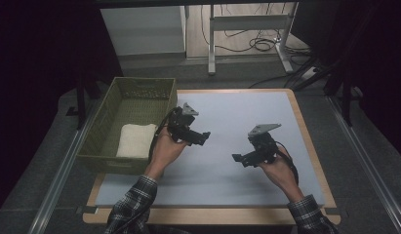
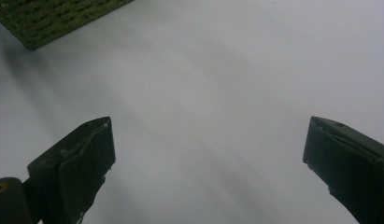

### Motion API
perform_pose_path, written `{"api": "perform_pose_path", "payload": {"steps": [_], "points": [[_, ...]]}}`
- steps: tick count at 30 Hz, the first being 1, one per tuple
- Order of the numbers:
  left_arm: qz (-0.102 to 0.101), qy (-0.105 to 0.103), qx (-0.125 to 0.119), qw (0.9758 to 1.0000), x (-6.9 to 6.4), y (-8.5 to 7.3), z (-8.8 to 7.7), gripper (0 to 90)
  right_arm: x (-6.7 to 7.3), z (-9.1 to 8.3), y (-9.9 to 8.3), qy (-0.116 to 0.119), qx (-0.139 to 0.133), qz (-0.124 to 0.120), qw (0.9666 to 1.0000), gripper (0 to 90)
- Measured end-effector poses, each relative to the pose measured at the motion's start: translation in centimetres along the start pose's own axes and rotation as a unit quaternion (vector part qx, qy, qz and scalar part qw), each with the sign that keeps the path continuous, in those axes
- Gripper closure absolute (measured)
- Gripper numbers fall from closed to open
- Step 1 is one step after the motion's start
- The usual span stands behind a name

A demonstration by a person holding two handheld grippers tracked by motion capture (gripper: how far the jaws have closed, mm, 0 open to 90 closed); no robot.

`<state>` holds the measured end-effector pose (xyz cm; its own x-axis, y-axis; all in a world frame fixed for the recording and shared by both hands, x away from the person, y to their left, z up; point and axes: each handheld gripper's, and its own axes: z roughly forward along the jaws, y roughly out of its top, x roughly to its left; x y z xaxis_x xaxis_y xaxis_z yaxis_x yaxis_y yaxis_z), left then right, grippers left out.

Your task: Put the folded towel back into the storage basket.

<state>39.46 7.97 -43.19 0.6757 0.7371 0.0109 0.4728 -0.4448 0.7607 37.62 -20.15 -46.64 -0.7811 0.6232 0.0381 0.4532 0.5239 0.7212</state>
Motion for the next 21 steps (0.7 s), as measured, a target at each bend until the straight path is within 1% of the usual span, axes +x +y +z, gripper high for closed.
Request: {"api": "perform_pose_path", "payload": {"steps": [1,6,9,11,13,14,15,16,17,18,19,21], "points": [[0.000,0.000,0.000,1.0000,0.0,0.0,0.0,0.0,0.0,0.0,0.0,0.000,0.000,0.000,1.0000,2.3],[0.001,-0.007,0.001,1.0000,-1.3,-0.5,1.2,0.0,-0.8,-1.1,-1.9,-0.014,-0.002,0.011,0.9998,2.3],[0.009,-0.008,0.006,0.9999,-2.3,-0.8,1.8,0.0,-1.2,-1.8,-3.0,-0.023,-0.004,0.016,0.9996,2.3],[0.010,-0.013,0.007,0.9998,-2.7,-1.2,2.0,0.0,-1.5,-2.2,-3.7,-0.027,-0.006,0.021,0.9994,2.3],[0.006,-0.017,0.004,0.9998,-3.0,-1.6,2.3,0.0,-1.7,-2.5,-4.4,-0.028,-0.008,0.025,0.9993,2.3],[0.001,-0.023,0.004,0.9997,-3.1,-2.2,2.7,0.0,-1.8,-2.7,-5.2,-0.032,-0.008,0.029,0.9990,2.3],[0.001,-0.023,0.004,0.9997,-3.1,-2.2,2.7,0.0,-1.8,-2.7,-5.2,-0.032,-0.008,0.029,0.9990,2.3],[-0.002,-0.026,0.003,0.9997,-3.2,-2.5,2.9,0.0,-1.9,-2.8,-5.9,-0.033,-0.007,0.033,0.9989,2.3],[-0.005,-0.027,0.003,0.9996,-3.3,-2.9,3.1,0.0,-1.9,-2.8,-5.9,-0.033,-0.007,0.033,0.9989,2.3],[-0.007,-0.028,0.007,0.9996,-3.5,-3.6,3.5,0.0,-2.1,-2.8,-6.5,-0.035,-0.004,0.035,0.9987,2.3],[-0.007,-0.028,0.007,0.9996,-3.5,-3.6,3.5,0.0,-2.1,-2.8,-6.5,-0.035,-0.004,0.035,0.9987,2.3],[-0.008,-0.030,0.012,0.9994,-3.7,-4.5,3.8,0.0,-2.2,-2.8,-7.2,-0.037,-0.002,0.036,0.9987,2.3]]}}
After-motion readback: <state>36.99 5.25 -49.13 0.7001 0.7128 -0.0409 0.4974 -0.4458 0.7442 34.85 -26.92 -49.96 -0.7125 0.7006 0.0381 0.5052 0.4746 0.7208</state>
